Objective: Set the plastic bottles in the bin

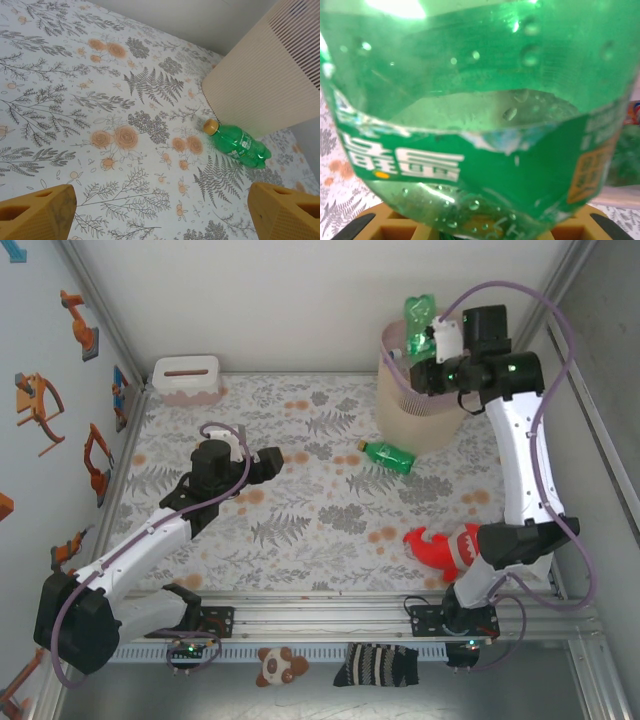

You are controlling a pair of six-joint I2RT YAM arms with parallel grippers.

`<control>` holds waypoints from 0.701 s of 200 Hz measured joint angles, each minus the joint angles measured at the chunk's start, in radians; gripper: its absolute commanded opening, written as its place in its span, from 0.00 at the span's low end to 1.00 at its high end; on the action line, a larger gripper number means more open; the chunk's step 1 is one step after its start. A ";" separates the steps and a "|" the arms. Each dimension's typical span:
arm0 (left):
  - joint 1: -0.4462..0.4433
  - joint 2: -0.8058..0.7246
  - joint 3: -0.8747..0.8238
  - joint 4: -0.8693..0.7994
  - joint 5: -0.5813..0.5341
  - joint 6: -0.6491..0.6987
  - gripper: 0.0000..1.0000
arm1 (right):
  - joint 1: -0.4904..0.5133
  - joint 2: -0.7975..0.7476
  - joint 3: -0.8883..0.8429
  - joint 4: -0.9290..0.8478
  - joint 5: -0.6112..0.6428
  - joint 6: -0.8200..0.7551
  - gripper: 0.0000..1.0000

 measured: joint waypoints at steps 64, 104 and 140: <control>0.002 0.000 0.000 0.000 0.000 0.000 0.88 | -0.113 0.245 0.193 -0.115 -0.078 -0.026 0.28; 0.005 0.024 0.000 0.000 0.006 0.000 0.88 | -0.119 0.335 0.236 -0.146 -0.113 -0.066 0.31; 0.008 0.040 0.006 -0.001 0.011 0.000 0.88 | -0.124 0.357 0.261 -0.156 -0.138 -0.085 0.39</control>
